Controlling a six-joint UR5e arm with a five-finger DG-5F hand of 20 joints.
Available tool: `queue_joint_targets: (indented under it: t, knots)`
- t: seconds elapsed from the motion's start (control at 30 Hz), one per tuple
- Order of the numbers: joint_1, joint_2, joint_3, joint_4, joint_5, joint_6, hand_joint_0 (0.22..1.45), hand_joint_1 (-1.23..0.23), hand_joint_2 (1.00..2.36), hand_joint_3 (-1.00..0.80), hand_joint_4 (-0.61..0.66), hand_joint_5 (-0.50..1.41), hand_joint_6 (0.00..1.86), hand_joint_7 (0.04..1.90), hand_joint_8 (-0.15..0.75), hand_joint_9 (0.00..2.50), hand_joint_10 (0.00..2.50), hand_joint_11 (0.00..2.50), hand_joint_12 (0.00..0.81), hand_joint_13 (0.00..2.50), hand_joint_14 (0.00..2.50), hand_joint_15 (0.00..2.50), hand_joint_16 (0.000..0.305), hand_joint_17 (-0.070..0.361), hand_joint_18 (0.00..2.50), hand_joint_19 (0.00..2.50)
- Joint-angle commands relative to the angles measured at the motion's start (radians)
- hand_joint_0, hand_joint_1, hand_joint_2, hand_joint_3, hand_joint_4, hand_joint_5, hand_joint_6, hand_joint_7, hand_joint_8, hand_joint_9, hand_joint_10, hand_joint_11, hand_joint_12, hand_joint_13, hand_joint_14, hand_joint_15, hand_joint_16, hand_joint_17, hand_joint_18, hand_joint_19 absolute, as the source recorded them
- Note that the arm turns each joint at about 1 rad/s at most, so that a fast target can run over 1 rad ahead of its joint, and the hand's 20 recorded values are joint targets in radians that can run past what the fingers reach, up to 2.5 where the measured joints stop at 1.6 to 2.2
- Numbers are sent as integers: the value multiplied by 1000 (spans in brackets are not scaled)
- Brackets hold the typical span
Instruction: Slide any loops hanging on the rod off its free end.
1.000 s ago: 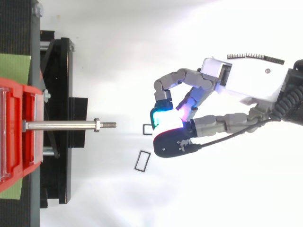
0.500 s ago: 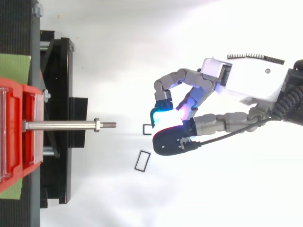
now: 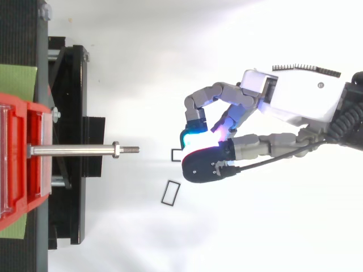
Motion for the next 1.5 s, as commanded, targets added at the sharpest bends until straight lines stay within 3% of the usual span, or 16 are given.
queue_joint_targets:
  t: [0.0, 0.2, 0.77, 1.03, 1.13, 1.47]
  knots:
    - [0, 0, 0, 0, 0, 0, 594, -586, 1024, -144, 222, -166, 841, 1525, 326, 1206, 10, 1194, 288, 965, 18, 619, 44, 98, 768, 471]
    - [0, 0, 0, -5, 0, 0, 597, -635, 1027, -60, 188, -166, 847, 1558, 329, 1198, 11, 1194, 285, 965, 18, 614, 44, 98, 774, 470]
    - [0, -2, 0, 2, -6, -5, 609, -650, 1026, -64, 139, -174, 859, 1545, 330, 1118, 13, 1104, 305, 886, 17, 551, 44, 99, 761, 448]
    - [0, -2, -6, 100, -3, -11, 651, -696, 1025, -122, 101, -195, 874, 1500, 321, 1075, 11, 1077, 311, 888, 18, 569, 43, 97, 749, 426]
    - [0, -3, -6, 126, -3, -20, 677, -718, 1025, -157, 109, -198, 871, 1586, 316, 1071, 11, 1073, 310, 901, 19, 584, 43, 96, 749, 428]
    - [0, -2, -6, 140, -5, -90, 701, -688, 1023, -216, 98, -207, 884, 1593, 315, 1089, 11, 1100, 295, 935, 18, 597, 41, 93, 745, 421]
